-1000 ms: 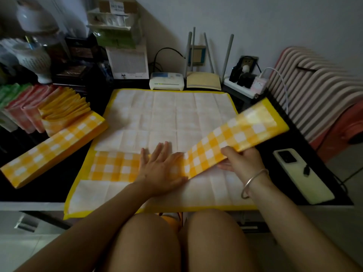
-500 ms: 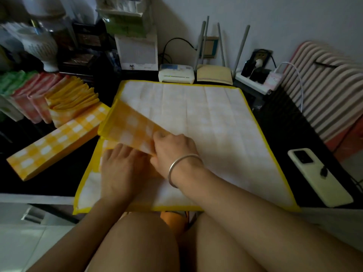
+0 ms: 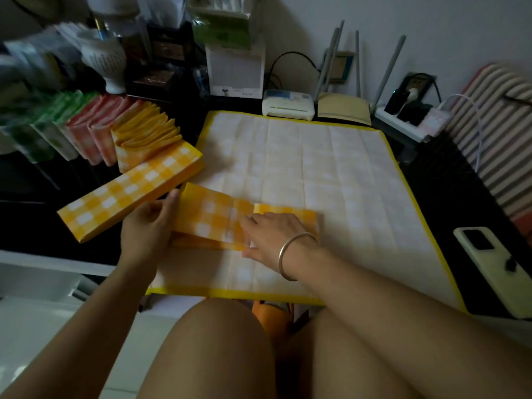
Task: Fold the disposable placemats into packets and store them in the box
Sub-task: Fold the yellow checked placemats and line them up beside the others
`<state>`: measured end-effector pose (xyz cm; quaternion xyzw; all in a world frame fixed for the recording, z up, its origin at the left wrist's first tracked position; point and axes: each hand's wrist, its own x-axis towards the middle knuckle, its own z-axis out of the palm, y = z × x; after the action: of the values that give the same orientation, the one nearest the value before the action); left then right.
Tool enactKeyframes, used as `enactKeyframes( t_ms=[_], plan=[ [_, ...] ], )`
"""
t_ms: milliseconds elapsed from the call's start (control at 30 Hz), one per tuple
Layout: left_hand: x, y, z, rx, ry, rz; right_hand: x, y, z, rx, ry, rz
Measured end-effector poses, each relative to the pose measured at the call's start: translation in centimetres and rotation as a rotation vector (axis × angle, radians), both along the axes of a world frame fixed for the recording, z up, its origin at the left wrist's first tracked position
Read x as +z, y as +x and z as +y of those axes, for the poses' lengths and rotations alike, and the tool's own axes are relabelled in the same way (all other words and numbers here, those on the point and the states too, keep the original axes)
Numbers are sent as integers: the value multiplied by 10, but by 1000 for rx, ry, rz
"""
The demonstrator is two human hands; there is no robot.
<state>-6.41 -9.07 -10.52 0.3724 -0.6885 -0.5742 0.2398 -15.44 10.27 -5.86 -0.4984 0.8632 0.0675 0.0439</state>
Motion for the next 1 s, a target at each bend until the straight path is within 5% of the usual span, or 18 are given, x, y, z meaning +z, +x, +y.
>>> enactKeyframes(
  t_ms=[100,233,467,533,633,700,833,1000],
  plan=[
    [-4,-1,-1,-38,16,-25,-1,-2,8,11,-102,-76],
    [-13,1,-4,-52,-29,-38,-13,-11,10,-27,-375,125],
    [-7,2,5,-46,-199,-55,-49,-36,18,-173,-73,-52],
    [1,2,7,-80,-350,-115,-55,-37,17,-178,-70,-52],
    [14,-6,17,-139,-998,-342,-58,-37,15,-184,-51,-34],
    [25,-18,33,-262,-1266,-372,-58,-36,14,-189,-51,-20],
    [6,-39,57,-642,-1380,-486,-58,-36,14,-193,-41,-2],
    [-27,-37,44,-708,-1286,-557,-57,-34,15,-181,-76,-21]
  ],
)
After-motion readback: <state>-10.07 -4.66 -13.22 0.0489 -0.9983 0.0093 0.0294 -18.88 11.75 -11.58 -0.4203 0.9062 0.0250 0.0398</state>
